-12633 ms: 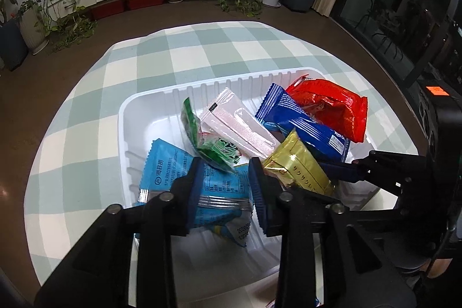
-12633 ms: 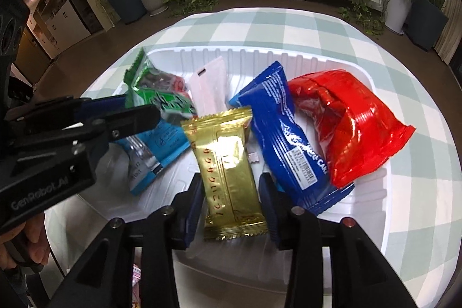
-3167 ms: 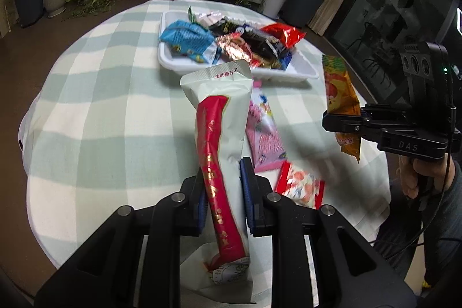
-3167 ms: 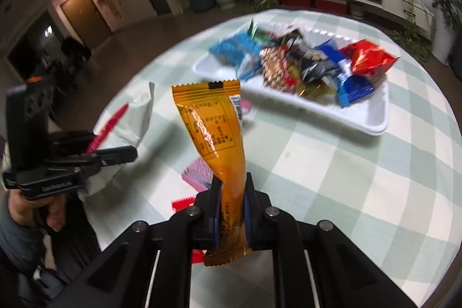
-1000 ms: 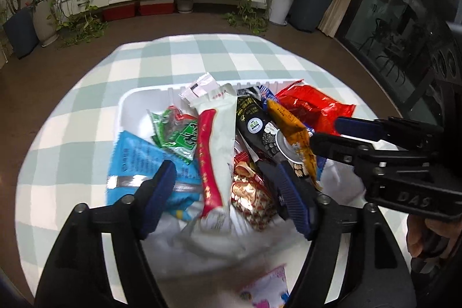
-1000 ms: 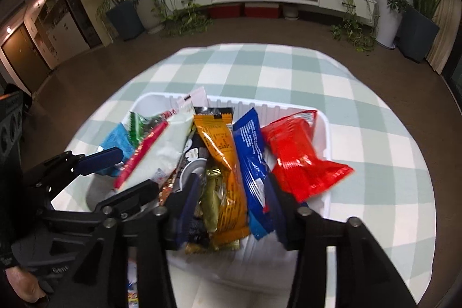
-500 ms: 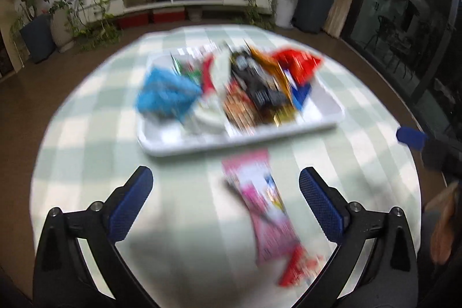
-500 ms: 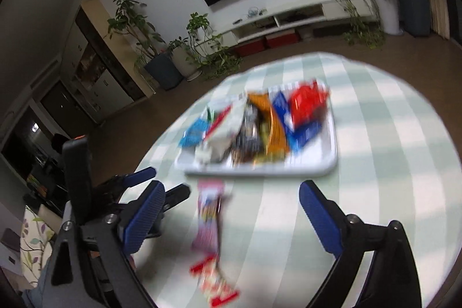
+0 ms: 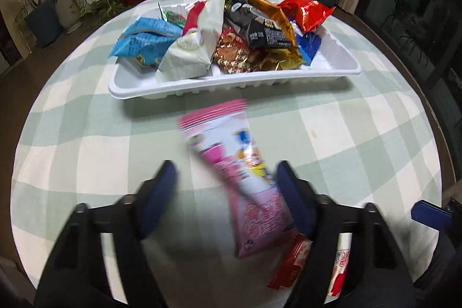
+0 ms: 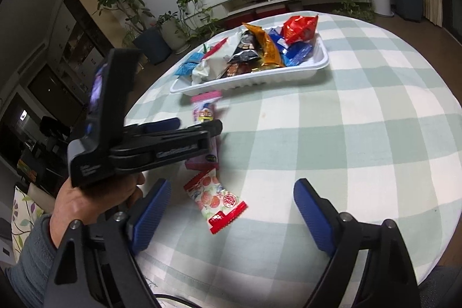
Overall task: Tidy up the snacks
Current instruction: 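Grasp the pink cartoon packet with the left tool, then lift the pink packet with the left tool while the right tool grasps the red-white candy packet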
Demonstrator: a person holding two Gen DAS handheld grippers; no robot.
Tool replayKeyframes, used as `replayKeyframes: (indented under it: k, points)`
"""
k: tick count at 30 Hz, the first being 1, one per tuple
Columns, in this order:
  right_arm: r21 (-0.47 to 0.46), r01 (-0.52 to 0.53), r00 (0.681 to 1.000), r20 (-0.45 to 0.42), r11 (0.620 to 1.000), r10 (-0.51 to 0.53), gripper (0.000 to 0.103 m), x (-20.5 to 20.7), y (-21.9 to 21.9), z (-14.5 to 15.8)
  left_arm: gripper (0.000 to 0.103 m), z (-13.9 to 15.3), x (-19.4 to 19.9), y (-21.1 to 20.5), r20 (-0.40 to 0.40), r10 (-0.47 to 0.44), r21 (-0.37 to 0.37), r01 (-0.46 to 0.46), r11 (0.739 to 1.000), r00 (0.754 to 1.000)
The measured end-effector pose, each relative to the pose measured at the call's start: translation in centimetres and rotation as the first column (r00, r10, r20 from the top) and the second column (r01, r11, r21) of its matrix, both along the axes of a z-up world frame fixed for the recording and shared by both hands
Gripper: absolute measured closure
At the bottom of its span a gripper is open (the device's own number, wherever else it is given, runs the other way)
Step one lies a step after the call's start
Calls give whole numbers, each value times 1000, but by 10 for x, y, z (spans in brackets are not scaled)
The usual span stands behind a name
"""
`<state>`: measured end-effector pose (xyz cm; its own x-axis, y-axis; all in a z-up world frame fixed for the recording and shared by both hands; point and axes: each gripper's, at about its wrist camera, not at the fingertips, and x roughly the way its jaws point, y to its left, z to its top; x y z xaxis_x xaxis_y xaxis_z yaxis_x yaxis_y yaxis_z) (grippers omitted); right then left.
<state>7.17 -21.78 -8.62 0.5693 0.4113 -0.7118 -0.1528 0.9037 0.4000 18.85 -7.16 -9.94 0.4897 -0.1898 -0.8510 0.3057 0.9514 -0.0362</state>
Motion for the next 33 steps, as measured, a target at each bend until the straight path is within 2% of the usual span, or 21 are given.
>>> replayKeyframes:
  k: [5,10,12,18,24,33]
  points:
    - [-5,-2,1000,-1,1000,2,14,-2,1,0,59,-7,2,-1,1,2,29,-2,1000,1000]
    - [-26,-16,1000,-8,1000,16,14,-4,4,0,69,-5,2,2,-1,-15,20,15,1000,1000]
    - [-42,-38,999,-13,998,38,15,-3,7,0,77,-5,-1,5,0,-31,20,31,999,1000]
    - [-133,-149,988,-60,980,142,19,5,27,-7,82,0,-21,21,0,-70,12,70,997,998]
    - [-240,-296,953,-138,925,269,29,17,56,-25,84,13,-44,51,12,-56,-19,56,998,998]
    - [-337,-412,909,-209,847,359,30,38,80,-35,84,31,-69,84,39,-23,-42,25,999,999]
